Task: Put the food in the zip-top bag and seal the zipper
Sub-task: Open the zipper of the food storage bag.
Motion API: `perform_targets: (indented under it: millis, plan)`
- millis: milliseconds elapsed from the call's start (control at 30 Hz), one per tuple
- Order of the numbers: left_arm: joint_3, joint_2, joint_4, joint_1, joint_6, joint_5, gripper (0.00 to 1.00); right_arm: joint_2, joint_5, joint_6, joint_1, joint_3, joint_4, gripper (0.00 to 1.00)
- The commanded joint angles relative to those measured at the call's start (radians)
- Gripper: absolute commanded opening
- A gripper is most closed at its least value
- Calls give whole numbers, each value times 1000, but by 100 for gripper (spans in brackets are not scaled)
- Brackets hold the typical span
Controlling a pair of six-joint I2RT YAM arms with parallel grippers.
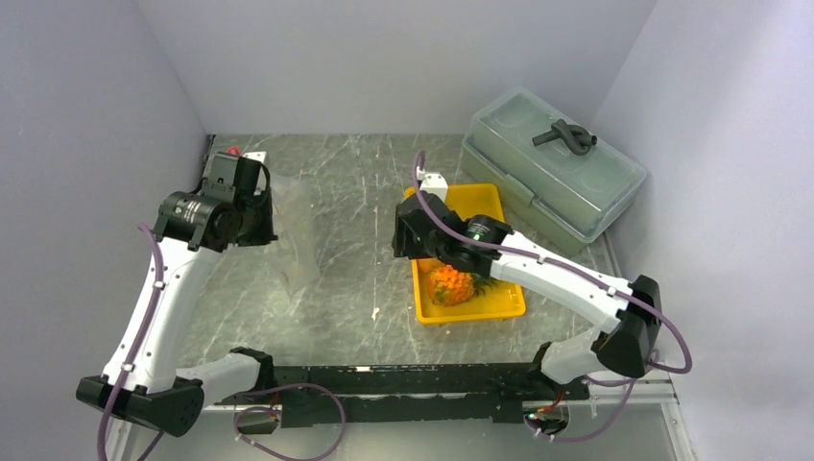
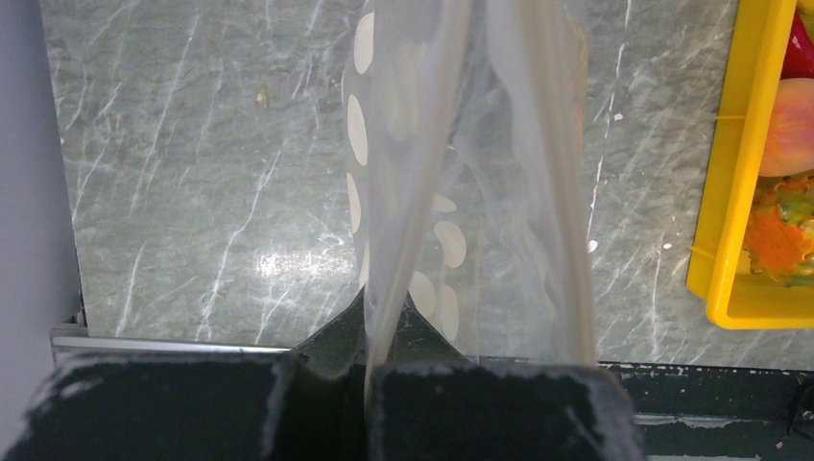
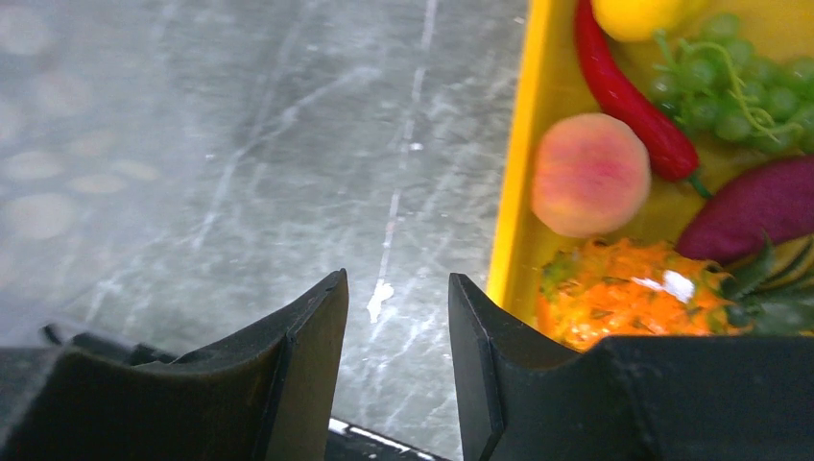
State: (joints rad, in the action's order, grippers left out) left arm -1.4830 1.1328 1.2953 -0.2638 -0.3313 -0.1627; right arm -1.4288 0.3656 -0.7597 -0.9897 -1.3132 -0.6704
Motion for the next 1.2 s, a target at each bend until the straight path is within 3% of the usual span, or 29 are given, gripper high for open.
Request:
perform_targets:
  millis: [0, 167, 333, 600, 1167]
  plan:
    - [-48, 22, 5, -46, -27, -23, 0, 55, -127, 55, -18, -81, 106, 44]
    - [-57, 51, 2, -96, -59, -41, 0, 70, -220, 64, -49, -150, 177, 31]
    - [-81, 90, 9, -158, -95, -75, 0, 46, -298, 51, -82, -234, 238, 0]
    - [-110, 145, 8, -213, -135, -95, 0, -62, -315, 51, -158, -385, 224, 0]
    - [-106, 162, -18, -247, -176, -87, 0, -248, -327, 20, -191, -440, 219, 0]
